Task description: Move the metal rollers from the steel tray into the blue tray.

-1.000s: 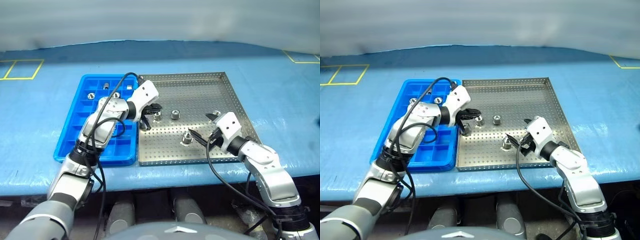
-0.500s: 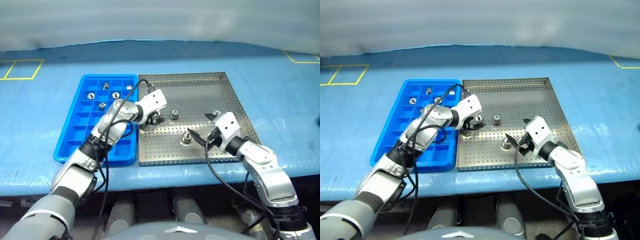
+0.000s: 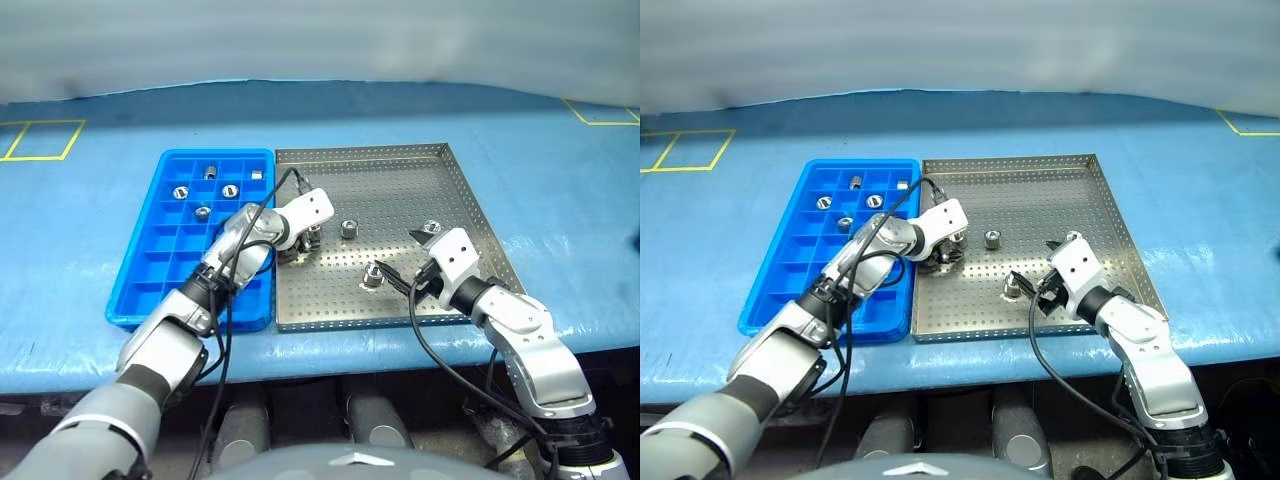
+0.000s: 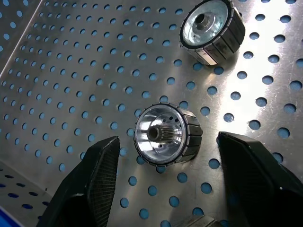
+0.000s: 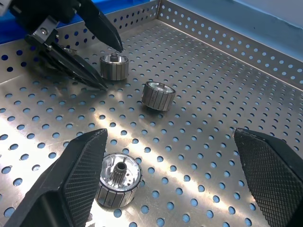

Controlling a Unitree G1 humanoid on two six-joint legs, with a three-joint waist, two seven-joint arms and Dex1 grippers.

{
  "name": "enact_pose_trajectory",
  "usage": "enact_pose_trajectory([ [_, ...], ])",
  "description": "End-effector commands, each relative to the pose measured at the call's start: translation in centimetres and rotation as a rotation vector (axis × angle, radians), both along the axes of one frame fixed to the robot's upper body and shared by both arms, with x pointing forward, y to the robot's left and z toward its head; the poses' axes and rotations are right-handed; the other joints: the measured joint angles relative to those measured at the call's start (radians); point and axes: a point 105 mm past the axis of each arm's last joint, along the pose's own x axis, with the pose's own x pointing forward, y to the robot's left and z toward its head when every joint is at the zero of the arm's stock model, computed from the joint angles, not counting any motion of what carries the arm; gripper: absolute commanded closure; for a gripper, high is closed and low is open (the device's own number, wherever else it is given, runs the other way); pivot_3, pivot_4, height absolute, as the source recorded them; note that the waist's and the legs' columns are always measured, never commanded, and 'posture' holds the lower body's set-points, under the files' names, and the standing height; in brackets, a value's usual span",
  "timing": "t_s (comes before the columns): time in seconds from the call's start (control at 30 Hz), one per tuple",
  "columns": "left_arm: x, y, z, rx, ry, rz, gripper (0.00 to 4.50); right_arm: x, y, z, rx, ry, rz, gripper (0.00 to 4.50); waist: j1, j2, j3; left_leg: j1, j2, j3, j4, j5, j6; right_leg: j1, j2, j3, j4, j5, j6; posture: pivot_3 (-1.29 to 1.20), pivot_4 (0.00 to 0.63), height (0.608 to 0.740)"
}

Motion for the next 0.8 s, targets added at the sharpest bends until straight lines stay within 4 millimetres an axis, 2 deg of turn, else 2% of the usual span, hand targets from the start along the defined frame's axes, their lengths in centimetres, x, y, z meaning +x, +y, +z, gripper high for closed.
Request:
enact_pose_trajectory([
  [0.03, 0.6, -0.3, 0.6, 0.023, -0.042, -0.007, 0.89, 0.0, 0.4, 0.7, 0.01, -0.036, 0.016, 0.0, 0.0, 0.0, 0.0, 0.0, 0.0, 0.0, 0.0, 0.0, 0.0, 0.0, 0.0, 0.0, 0.0, 0.0, 0.0, -0.1, 0.15, 0.74],
  [0.23, 0.9, -0.3, -0.1, 0.049, -0.028, 0.005, 0.89, 0.1, 0.3, 0.8, 0.013, -0.042, 0.009, 0.0, -0.001, 0.0, 0.0, 0.0, 0.0, 0.0, 0.001, 0.0, 0.0, 0.001, 0.0, 0.0, 0.0, 0.0, 0.001, -0.11, 0.15, 0.74],
  [0.33, 0.6, -0.5, -0.1, 0.038, -0.018, -0.011, 1.44, 0.1, 0.2, 0.8, 0.012, -0.045, 0.005, 0.0, -0.002, 0.0, 0.0, 0.001, 0.0, 0.0, 0.001, 0.0, 0.0, 0.001, 0.0, 0.001, 0.0, 0.0, 0.001, -0.11, 0.15, 0.74],
  [0.47, 0.4, -0.6, 0.4, 0.019, -0.02, -0.028, 2.66, 0.1, 0.2, 0.8, 0.014, -0.045, 0.006, 0.0, -0.003, 0.0, 0.0, 0.001, 0.0, 0.0, 0.001, 0.0, 0.0, 0.001, 0.0, 0.001, 0.0, 0.0, 0.001, -0.1, 0.15, 0.74],
  [0.67, 0.4, -0.8, 1.8, -0.058, -0.024, -0.031, 2.66, 0.2, 0.4, 0.8, 0.015, -0.046, 0.013, 0.0, -0.004, 0.0, 0.0, 0.0, 0.0, 0.0, 0.001, 0.0, 0.0, 0.0, 0.0, 0.001, 0.0, 0.0, 0.001, -0.1, 0.15, 0.74],
  [0.8, -0.5, -1.9, 4.0, -0.248, 0.026, -0.074, 2.66, 0.3, 0.8, 0.8, 0.017, -0.045, 0.031, 0.0, -0.002, 0.0, 0.0, -0.001, 0.0, 0.0, 0.001, 0.0, 0.0, 0.0, 0.0, 0.001, 0.0, 0.0, 0.001, -0.09, 0.15, 0.74],
])
